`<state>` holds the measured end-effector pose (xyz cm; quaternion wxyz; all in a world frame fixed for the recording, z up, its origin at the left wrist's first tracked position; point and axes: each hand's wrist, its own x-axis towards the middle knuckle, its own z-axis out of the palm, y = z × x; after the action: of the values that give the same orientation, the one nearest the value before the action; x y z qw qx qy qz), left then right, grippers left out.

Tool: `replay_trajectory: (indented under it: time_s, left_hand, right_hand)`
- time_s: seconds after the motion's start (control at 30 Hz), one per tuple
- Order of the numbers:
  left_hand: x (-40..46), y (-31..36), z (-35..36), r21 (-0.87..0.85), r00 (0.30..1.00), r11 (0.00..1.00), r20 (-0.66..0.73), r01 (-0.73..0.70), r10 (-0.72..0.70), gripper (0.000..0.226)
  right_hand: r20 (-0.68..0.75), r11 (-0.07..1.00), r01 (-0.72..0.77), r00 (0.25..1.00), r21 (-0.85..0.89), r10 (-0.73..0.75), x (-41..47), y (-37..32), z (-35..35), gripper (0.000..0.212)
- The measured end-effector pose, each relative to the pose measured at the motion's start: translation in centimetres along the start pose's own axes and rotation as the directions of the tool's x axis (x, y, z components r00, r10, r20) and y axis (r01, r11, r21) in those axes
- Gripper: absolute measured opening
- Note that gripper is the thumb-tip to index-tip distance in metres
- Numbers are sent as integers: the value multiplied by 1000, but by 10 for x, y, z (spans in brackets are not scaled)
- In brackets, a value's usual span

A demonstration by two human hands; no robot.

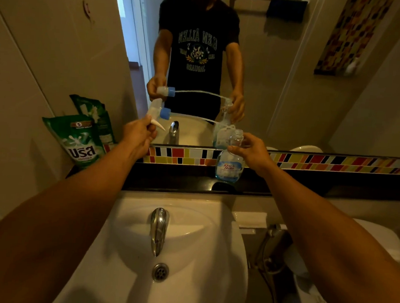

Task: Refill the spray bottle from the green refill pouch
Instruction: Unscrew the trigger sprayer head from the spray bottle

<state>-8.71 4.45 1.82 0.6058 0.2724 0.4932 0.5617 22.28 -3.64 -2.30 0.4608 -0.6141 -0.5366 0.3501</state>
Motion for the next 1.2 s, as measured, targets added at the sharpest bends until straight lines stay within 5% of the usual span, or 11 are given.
replay_trajectory:
  time_s: [0.3, 0.53, 0.83, 1.2]
  left_hand:
    - [14, -61, -40, -176, 986, 978, -99, 115, -134, 7]
    - [26, -105, -60, 42, 975, 990, -186, 131, -122, 32]
    - [50, -134, -70, 324, 954, 920, -269, 223, -136, 30]
    - [76, -157, -85, 635, 961, 758, -274, 152, 37, 29]
  right_hand:
    - [24, 1000, 21, 999, -9, -21, -2, 8, 28, 42]
    - [45, 998, 61, 997, -15, -60, 11, 9, 56, 38]
    - [110, 997, 70, 992, -30, -66, 29, 4, 100, 34]
    - [69, 989, 110, 992, -104, -103, 39, 14, 127, 43]
